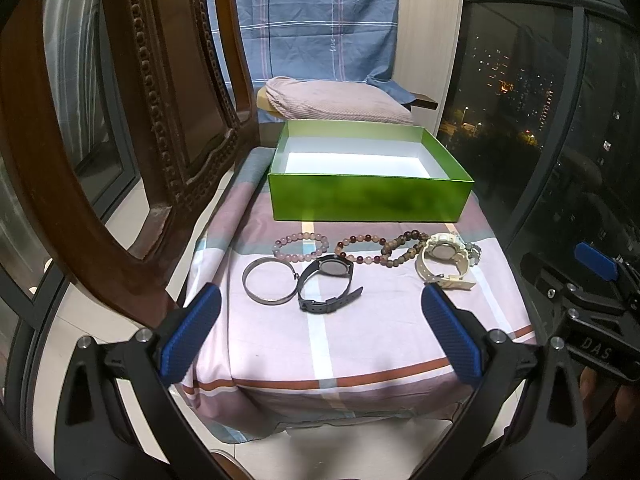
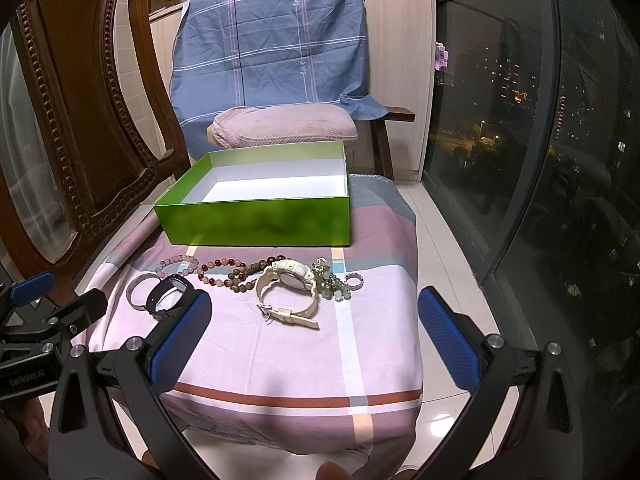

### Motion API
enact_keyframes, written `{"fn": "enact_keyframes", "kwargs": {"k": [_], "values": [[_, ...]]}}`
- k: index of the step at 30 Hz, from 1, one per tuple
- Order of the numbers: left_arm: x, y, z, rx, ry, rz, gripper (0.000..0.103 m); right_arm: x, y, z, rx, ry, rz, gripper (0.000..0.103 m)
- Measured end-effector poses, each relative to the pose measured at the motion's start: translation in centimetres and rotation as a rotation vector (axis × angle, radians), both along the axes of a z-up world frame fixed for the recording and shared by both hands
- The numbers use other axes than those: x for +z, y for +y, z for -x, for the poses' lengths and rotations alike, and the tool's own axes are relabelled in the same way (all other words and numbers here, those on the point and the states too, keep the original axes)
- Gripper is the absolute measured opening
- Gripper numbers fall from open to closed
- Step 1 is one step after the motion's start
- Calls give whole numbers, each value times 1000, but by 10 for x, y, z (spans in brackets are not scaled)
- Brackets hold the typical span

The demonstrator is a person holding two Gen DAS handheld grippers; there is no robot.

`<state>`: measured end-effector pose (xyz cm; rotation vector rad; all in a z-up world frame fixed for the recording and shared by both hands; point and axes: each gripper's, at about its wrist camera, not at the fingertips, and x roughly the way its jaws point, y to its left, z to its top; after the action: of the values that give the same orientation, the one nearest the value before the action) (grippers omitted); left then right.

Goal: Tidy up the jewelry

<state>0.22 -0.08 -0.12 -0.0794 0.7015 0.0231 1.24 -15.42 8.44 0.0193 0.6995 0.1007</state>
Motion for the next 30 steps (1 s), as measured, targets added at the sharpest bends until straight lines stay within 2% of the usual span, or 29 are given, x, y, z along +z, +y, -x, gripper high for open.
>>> {"fn": "enact_keyframes", "kwargs": {"k": [30], "values": [[-2,-3,0,-13,4,-5,99,1,-2,-1,0,-1,0,100]]}}
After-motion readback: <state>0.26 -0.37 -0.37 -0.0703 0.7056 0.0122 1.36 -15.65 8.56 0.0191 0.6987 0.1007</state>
